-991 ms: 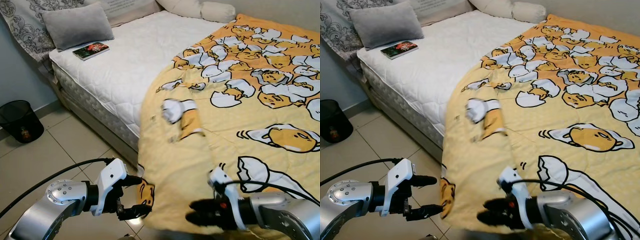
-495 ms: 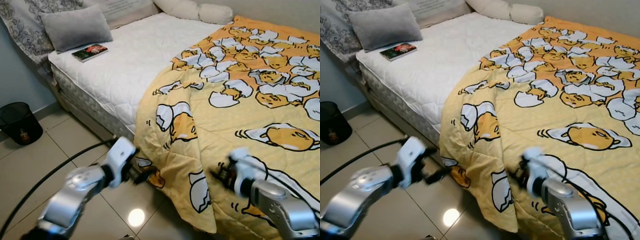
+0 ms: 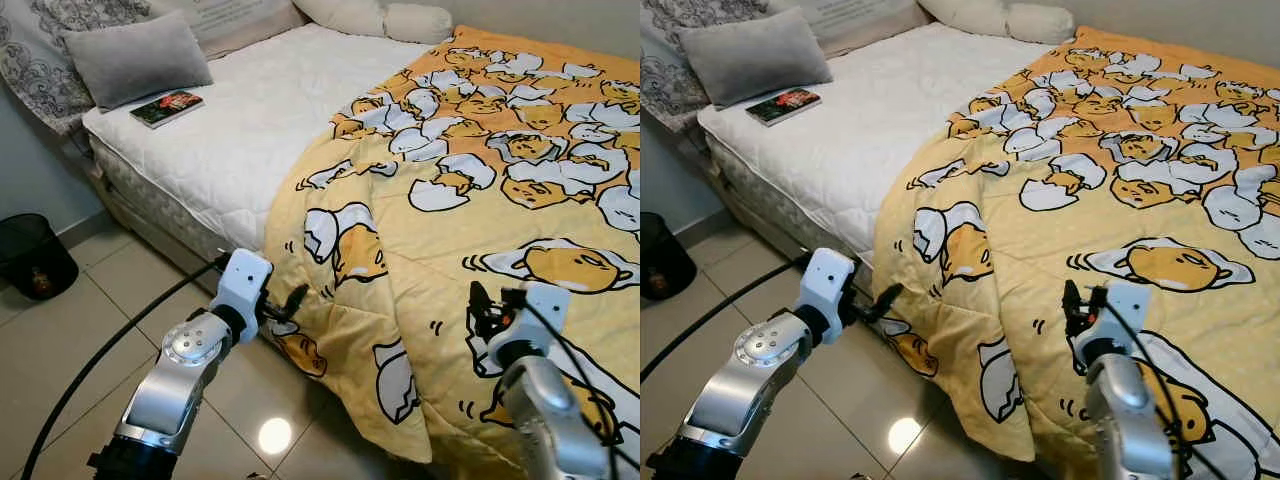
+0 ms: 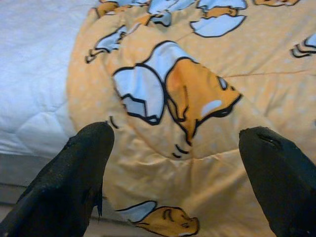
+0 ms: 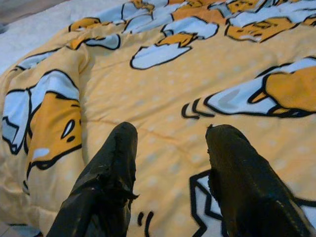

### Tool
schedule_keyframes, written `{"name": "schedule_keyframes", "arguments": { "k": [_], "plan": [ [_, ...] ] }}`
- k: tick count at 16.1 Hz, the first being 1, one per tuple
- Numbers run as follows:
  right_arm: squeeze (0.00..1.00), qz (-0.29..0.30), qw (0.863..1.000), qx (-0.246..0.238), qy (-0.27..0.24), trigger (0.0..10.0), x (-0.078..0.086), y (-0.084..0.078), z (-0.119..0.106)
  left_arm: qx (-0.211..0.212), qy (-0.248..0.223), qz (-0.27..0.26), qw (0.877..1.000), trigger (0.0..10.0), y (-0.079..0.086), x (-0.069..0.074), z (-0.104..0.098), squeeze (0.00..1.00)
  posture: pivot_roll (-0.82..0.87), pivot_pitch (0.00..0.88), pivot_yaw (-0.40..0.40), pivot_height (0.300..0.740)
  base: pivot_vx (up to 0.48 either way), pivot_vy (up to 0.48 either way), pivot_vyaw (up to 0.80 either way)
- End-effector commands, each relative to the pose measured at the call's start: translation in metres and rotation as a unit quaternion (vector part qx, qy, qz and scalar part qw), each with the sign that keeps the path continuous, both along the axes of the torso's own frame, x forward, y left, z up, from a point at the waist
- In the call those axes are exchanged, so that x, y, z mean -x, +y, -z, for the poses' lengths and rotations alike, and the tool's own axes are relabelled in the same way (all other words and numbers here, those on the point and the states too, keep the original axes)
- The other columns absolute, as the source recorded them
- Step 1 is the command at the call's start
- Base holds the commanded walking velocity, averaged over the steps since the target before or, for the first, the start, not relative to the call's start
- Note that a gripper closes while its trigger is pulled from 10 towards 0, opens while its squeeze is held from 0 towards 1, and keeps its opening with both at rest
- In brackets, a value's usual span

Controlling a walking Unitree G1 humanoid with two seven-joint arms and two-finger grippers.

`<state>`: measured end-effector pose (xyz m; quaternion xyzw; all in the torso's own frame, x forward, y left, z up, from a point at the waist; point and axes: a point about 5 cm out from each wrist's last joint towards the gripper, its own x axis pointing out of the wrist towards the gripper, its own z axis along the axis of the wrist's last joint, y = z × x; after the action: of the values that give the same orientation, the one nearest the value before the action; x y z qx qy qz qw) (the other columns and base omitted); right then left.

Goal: Clean up the room

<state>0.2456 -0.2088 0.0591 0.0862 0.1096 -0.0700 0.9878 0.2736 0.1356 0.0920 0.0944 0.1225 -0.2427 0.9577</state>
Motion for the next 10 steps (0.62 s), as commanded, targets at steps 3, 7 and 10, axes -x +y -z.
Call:
{"name": "schedule_keyframes", "arguments": {
  "k": [3, 7, 10],
  "plan": [
    [0.0, 0.017, 1.0, -0.014, 0.007, 10.0, 0.004, 0.005, 0.006, -0.02, -0.015, -0.021, 0.999, 10.0, 0.011, -0.007, -0.003, 0.0, -0.06, 0.0, 0.095, 0.74, 0.0, 0.34, -0.46],
    [0.0, 0.009, 1.0, -0.01, 0.014, 10.0, 0.008, 0.014, 0.009, -0.018, -0.026, -0.032, 0.999, 10.0, 0.014, -0.014, -0.007, 0.0, -0.06, 0.0, 0.103, 0.74, 0.0, 0.368, -0.63],
    [0.0, 0.005, 1.0, -0.012, 0.021, 10.0, 0.005, 0.02, 0.01, -0.014, -0.029, -0.035, 0.999, 10.0, 0.014, -0.015, -0.007, 0.0, -0.06, 0.0, 0.1, 0.74, 0.0, 0.374, -0.5]
  ]
}}
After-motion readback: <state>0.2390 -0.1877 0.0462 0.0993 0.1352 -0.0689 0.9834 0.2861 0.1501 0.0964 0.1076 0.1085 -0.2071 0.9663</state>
